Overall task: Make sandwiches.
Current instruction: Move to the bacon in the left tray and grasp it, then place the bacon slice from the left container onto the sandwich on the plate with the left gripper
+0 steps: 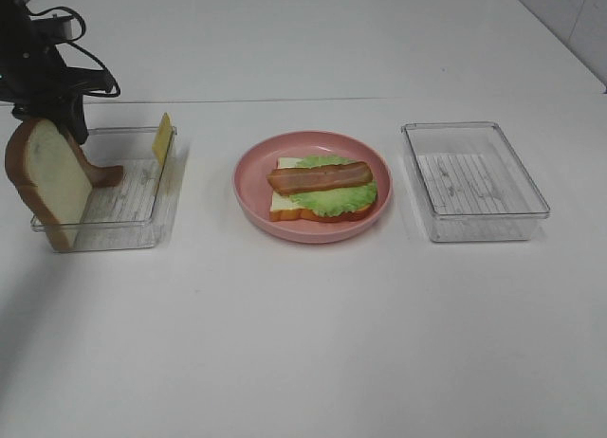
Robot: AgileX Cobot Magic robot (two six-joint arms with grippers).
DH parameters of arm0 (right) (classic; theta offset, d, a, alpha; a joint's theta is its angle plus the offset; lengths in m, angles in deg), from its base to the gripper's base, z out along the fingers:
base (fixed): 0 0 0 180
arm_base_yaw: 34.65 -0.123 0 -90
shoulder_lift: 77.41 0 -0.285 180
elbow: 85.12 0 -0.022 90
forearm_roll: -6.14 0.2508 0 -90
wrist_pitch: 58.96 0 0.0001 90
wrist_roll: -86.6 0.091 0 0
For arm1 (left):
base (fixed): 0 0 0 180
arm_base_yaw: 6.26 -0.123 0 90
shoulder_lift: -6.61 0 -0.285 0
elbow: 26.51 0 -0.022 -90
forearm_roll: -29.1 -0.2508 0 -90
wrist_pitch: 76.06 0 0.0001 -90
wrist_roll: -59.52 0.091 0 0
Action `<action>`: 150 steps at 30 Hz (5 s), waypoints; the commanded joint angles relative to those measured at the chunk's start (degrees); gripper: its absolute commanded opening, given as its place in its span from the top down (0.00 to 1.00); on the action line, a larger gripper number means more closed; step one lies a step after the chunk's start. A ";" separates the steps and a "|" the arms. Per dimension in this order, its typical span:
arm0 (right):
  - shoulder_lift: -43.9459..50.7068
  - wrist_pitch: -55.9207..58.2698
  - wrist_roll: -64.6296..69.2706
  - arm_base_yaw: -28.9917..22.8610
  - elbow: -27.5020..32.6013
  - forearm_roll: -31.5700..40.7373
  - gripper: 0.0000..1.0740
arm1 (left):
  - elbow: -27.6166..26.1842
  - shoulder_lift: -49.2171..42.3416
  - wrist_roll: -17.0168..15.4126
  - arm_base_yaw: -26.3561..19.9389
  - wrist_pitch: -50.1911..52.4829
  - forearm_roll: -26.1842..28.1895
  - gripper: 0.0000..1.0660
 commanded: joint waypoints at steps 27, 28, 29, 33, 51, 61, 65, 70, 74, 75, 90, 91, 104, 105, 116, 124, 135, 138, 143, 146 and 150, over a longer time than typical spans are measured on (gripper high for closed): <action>1.89 -0.52 -0.34 0.11 0.11 -0.17 0.11 | -0.29 -10.31 0.00 0.11 -0.17 6.13 1.00; 1.89 -0.52 -0.34 0.11 0.11 -0.17 0.11 | -0.29 -10.31 0.00 0.11 -0.17 6.13 1.00; 1.89 -0.52 -0.34 0.11 0.11 -0.17 0.11 | -0.29 -11.57 0.00 0.34 -0.23 7.05 1.00; 1.89 -0.52 -0.34 0.11 0.11 -0.17 0.11 | -0.29 -13.64 -0.29 1.20 -0.40 8.88 1.00; 1.89 -0.52 -0.34 0.11 0.11 -0.17 0.11 | -5.33 -17.02 -1.78 17.42 2.64 15.07 1.00; 1.89 -0.52 -0.34 0.11 0.11 -0.17 0.11 | -5.39 -10.43 -0.57 26.53 11.92 17.02 1.00; 1.89 -0.52 -0.34 0.11 0.11 -0.17 0.11 | -5.39 -7.10 0.00 28.76 15.07 18.28 1.00; 1.89 -0.52 -0.34 0.11 0.11 -0.17 0.11 | -5.39 -3.32 0.00 30.77 20.23 21.37 1.00; 1.89 -0.52 -0.34 0.11 0.11 -0.17 0.11 | -5.39 -0.52 0.00 31.74 23.66 23.61 1.00; 1.89 -0.52 -0.34 0.11 0.11 -0.17 0.11 | -5.39 -0.52 0.00 31.74 23.66 23.61 1.00; 1.83 -0.52 -0.34 0.11 0.11 -0.17 0.11 | -5.39 2.92 0.00 32.26 24.75 26.93 1.00; 1.83 -0.52 -0.34 0.11 0.11 -0.17 0.11 | -5.39 2.92 0.00 32.26 24.75 26.93 1.00; 1.83 -0.52 -0.34 0.11 0.11 -0.17 0.11 | -5.39 2.92 -4.41 32.14 18.33 14.44 1.00; 1.83 -0.52 -0.34 0.11 0.11 -0.17 0.11 | -5.39 2.92 -7.05 32.14 17.30 11.40 1.00; 1.83 -0.52 -0.34 0.11 0.11 -0.17 0.11 | -5.39 2.92 -11.00 32.14 12.83 5.79 1.00; 1.83 -0.52 -0.34 0.11 0.11 -0.17 0.11 | -5.39 2.92 -11.00 32.14 11.75 3.50 1.00; 1.83 -0.52 -0.34 0.11 0.11 -0.17 0.11 | -5.39 2.92 -11.00 32.14 11.23 3.44 0.83; 1.83 -0.52 -0.34 0.11 0.11 -0.17 0.11 | -5.39 2.92 -10.83 32.14 11.23 3.27 0.71; 1.83 -0.52 -0.34 0.11 0.11 -0.17 0.11 | -5.39 2.86 -10.83 32.14 10.66 2.64 0.33; 1.83 -0.52 -0.34 0.11 0.11 -0.17 0.11 | -5.39 2.64 -10.83 32.14 9.17 1.66 0.11; 1.83 -0.52 -0.34 0.11 0.11 -0.17 0.11 | -7.62 2.41 -10.83 32.14 3.55 -0.80 0.04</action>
